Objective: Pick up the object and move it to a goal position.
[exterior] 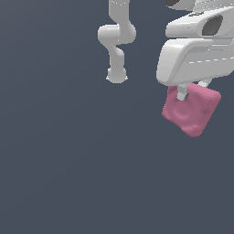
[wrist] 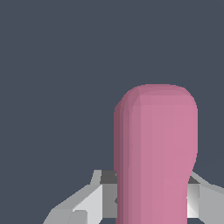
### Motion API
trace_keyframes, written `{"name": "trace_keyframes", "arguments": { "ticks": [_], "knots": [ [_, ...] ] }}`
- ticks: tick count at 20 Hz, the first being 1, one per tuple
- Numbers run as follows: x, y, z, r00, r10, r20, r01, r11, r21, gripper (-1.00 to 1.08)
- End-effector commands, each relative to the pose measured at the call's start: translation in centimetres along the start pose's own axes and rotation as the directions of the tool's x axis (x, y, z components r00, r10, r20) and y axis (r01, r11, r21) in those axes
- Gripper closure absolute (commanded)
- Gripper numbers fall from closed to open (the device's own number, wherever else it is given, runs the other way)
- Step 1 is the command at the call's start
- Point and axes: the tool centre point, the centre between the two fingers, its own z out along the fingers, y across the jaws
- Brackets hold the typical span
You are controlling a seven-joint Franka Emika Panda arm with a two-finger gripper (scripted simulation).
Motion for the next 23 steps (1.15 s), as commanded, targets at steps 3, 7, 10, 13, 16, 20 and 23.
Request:
{"name": "trace_keyframes", "arguments": {
  "ticks": [3, 7, 10, 13, 16, 20, 23],
  "knots": [
    [2.3, -1.8, -4.5, 0.999, 0.002, -0.037, -0.002, 1.0, -0.018, 1.08],
    [3.7, -3.0, -7.4, 0.998, 0.001, -0.062, -0.003, 1.0, -0.029, 1.08],
    [4.5, -3.7, -8.9, 0.997, 0.0, -0.074, -0.003, 0.999, -0.035, 1.08],
    [5.0, -4.2, -10.0, 0.997, -0.001, -0.083, -0.003, 0.999, -0.04, 1.08],
    [5.4, -4.5, -10.7, 0.996, -0.001, -0.089, -0.002, 0.999, -0.043, 1.08],
    [5.7, -4.7, -11.3, 0.996, -0.002, -0.093, -0.002, 0.999, -0.045, 1.08],
    [5.8, -4.8, -11.3, 0.996, -0.002, -0.094, -0.002, 0.999, -0.045, 1.08]
  ]
}}
